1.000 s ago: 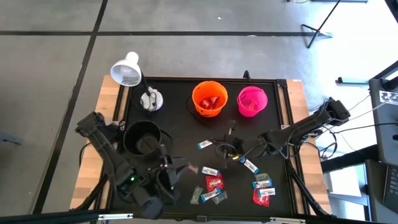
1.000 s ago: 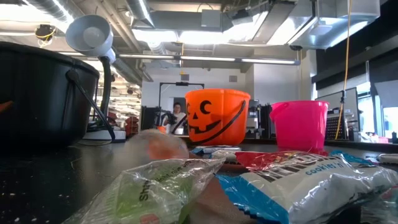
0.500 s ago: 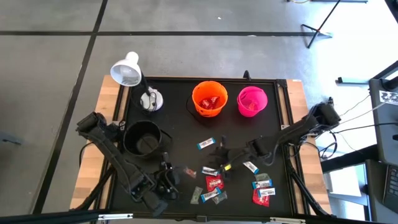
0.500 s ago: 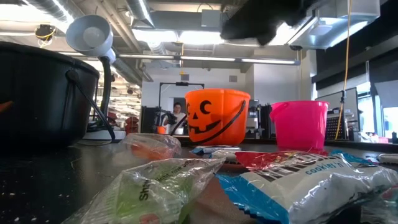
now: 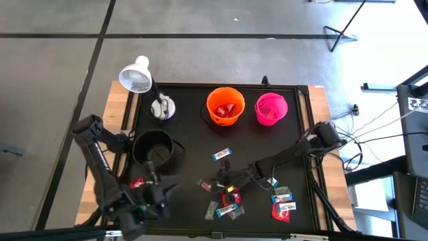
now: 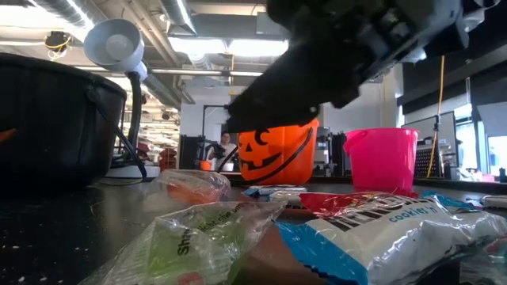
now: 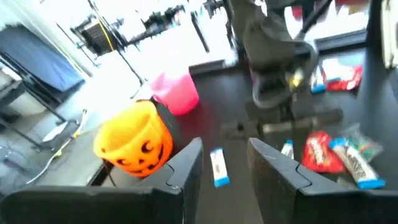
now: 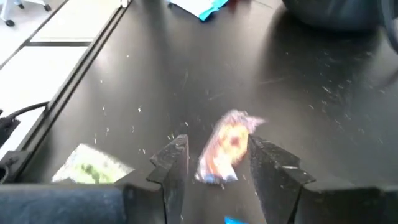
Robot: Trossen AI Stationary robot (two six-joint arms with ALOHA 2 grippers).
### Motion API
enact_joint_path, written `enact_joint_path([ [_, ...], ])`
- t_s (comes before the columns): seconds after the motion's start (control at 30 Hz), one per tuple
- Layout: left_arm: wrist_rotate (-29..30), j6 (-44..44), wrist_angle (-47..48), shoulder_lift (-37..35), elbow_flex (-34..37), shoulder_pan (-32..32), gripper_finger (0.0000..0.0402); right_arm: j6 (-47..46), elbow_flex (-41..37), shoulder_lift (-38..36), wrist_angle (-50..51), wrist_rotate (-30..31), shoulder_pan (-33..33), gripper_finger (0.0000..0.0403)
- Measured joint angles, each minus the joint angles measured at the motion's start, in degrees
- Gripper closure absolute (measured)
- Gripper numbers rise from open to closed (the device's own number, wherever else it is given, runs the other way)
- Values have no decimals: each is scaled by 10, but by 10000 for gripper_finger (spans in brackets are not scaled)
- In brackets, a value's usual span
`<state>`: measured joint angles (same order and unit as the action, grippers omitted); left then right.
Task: Sort candy
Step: Put the orange candy into the pink bucket
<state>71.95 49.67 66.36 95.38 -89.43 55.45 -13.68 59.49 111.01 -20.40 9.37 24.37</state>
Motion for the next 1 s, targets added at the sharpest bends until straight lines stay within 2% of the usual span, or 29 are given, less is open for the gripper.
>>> enact_joint_path([
  [0.13,24,60,9,-31,35,29,284,3,52,35,36,-2,4,240],
  [0.27,30,140,10,-70,90,49,284,6,107,77,112,5,4,240],
  [0.4,39,211,1,-100,138,57,284,1,134,102,162,25,4,240],
  [0.63,55,220,-33,-107,168,52,284,-13,137,110,185,31,4,247],
  [0.73,55,219,-45,-107,171,46,284,-11,136,110,180,31,4,274],
  [1.0,60,206,-48,-107,171,44,284,-10,135,105,176,31,4,383],
])
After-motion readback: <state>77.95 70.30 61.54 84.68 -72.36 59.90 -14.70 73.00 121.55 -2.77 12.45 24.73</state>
